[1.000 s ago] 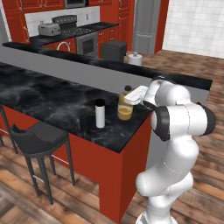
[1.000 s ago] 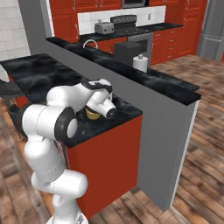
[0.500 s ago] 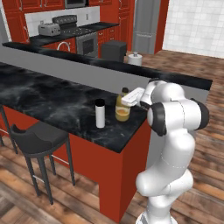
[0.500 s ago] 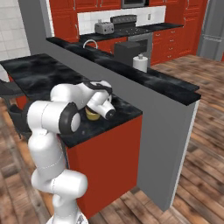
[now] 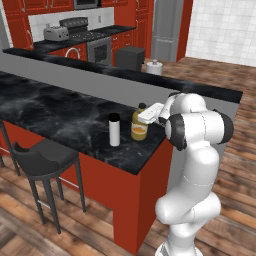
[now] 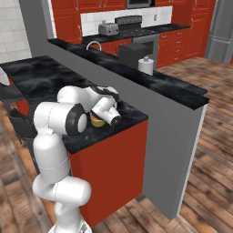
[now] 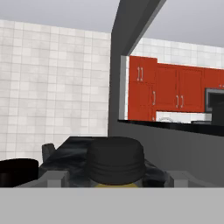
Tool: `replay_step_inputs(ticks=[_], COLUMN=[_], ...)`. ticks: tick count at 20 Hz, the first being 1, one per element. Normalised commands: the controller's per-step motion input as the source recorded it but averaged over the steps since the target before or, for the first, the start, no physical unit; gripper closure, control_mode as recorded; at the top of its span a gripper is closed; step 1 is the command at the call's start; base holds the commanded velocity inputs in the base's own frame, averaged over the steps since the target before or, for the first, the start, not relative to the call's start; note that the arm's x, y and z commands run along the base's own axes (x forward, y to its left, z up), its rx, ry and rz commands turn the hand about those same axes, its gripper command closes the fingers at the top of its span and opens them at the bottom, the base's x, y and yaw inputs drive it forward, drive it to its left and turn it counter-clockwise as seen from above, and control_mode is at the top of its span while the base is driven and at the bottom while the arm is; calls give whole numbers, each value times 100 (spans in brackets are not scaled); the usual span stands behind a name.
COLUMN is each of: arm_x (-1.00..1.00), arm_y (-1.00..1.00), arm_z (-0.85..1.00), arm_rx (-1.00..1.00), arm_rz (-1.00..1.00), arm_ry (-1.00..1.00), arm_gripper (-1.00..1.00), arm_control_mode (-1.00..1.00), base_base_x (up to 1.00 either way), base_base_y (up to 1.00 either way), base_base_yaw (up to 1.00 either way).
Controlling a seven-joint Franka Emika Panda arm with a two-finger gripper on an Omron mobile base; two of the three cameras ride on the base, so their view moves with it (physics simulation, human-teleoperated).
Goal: Move the drinks to the dining counter.
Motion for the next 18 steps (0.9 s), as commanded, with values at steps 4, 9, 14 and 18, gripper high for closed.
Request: replay_step_inputs(ticks=[4,9,14,18], arm_x=[15,13,1,0], arm_y=[0,0,0,3], arm_z=[-17,-22,-15,-20], arm_rx=[0,0,0,0], arm_rz=[0,0,0,0], arm_ry=[0,0,0,0], arm_gripper=[100,100,100,-100], arm_control_mode=[-100,-100,-100,-100], base_base_x=[0,0,0,0], base_base_y=[0,0,0,0], base_base_yaw=[0,0,0,0])
